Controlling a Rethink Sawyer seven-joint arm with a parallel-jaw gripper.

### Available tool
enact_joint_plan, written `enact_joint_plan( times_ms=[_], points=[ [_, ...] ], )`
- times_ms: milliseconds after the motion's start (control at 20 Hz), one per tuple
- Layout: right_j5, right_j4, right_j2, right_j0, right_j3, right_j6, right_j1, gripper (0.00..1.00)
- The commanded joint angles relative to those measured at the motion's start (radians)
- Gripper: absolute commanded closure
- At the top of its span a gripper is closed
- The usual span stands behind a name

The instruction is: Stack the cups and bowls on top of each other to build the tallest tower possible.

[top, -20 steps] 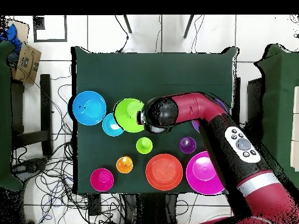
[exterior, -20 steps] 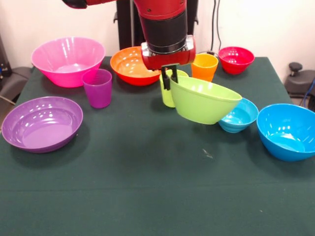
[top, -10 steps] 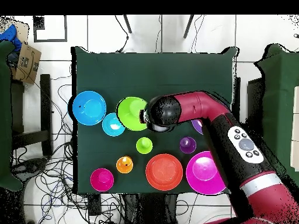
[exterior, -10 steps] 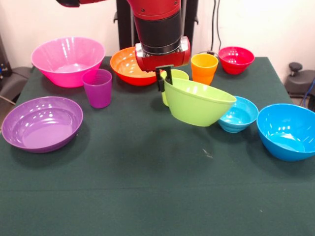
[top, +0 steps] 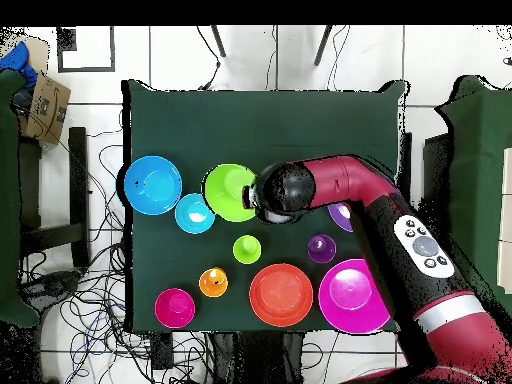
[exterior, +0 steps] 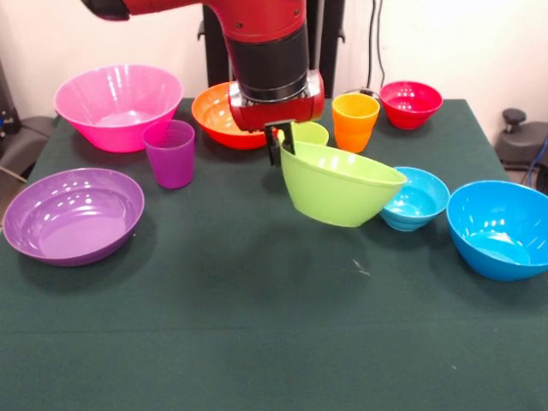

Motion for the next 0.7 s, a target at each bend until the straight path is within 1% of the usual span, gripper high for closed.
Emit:
enact_joint_plan(
  times_ms=[50, 150, 300, 500, 700],
  points=[
    [0.088, -0.082, 0.038, -0.029, -0.112, -0.420, 0.088, 1.00],
    [0.070, -0.096, 0.036, -0.034, -0.122, -0.430, 0.099, 1.00],
    [0.065, -0.113, 0.021, -0.024, -0.150, -0.433, 0.113, 1.00],
    [0.017, -0.124, 0.014, -0.018, -0.131, -0.403, 0.107, 1.00],
    [0.011, -0.129, 0.020, -0.019, -0.126, -0.404, 0.109, 1.00]
  ],
)
